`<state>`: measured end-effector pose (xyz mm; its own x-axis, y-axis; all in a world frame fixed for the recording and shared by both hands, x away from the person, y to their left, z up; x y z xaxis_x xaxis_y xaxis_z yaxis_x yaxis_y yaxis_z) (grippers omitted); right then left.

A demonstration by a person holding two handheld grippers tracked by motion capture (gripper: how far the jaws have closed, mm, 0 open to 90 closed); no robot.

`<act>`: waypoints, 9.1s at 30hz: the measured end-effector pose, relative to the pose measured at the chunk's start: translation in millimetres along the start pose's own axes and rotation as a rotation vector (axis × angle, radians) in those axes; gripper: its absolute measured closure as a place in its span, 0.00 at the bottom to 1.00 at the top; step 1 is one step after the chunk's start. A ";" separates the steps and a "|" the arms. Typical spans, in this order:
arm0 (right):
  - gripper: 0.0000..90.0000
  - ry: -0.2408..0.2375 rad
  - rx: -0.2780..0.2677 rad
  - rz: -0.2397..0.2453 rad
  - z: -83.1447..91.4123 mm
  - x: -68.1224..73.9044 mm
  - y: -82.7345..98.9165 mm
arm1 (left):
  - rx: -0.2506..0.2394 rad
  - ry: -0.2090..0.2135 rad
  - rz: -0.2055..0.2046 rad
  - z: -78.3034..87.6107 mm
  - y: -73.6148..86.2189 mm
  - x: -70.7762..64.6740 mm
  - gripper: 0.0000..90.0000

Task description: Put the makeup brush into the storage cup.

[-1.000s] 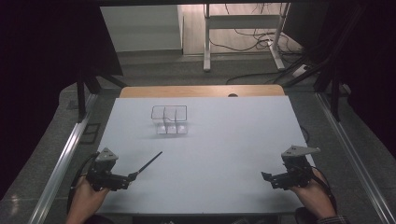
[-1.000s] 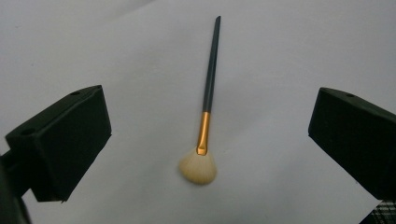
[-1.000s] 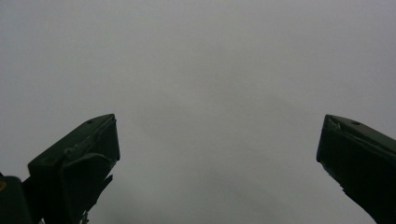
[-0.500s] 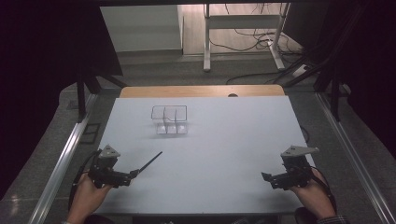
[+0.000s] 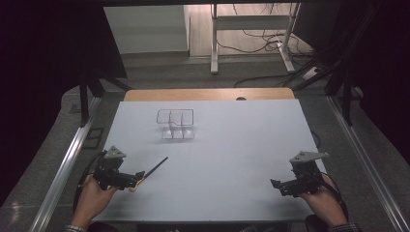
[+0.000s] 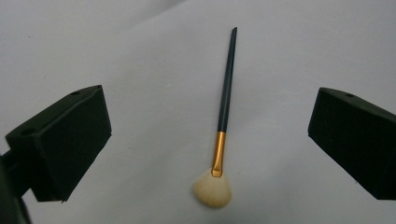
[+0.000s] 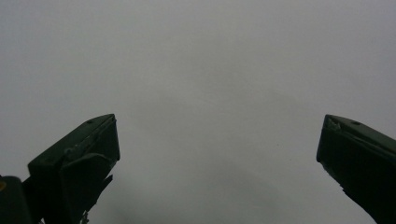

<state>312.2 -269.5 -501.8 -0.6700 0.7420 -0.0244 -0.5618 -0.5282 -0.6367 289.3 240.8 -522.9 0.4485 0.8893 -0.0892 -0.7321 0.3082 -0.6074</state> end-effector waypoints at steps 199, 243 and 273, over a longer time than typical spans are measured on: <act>0.00 -0.154 0.016 0.320 -66.5 87.7 -61.3 | 0.246 0.409 -0.523 -69.3 -71.4 -163.4 0.92; 0.74 -0.200 0.116 0.623 -86.9 121.6 -74.7 | 0.277 0.433 -0.580 -74.5 -73.9 -181.5 0.91; 0.95 -0.214 0.174 0.475 -81.5 107.3 -72.5 | 0.092 0.275 -0.464 -68.4 -82.8 -143.7 0.00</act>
<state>320.6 -117.9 -521.0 -0.9430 0.3144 -0.1088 -0.2335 -0.8584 -0.4567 320.6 64.3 -513.8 0.8436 0.5356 -0.0393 -0.4619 0.6864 -0.5617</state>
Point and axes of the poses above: each handheld gripper's, and its own axes: z roughly backward along the jaws, y roughly out of its underside, x roughly to its left, the point moved 6 cm from there along -z, roughly forward along the jaws, and after that the axes turned 3 degrees about z, right-handed, at the moved point
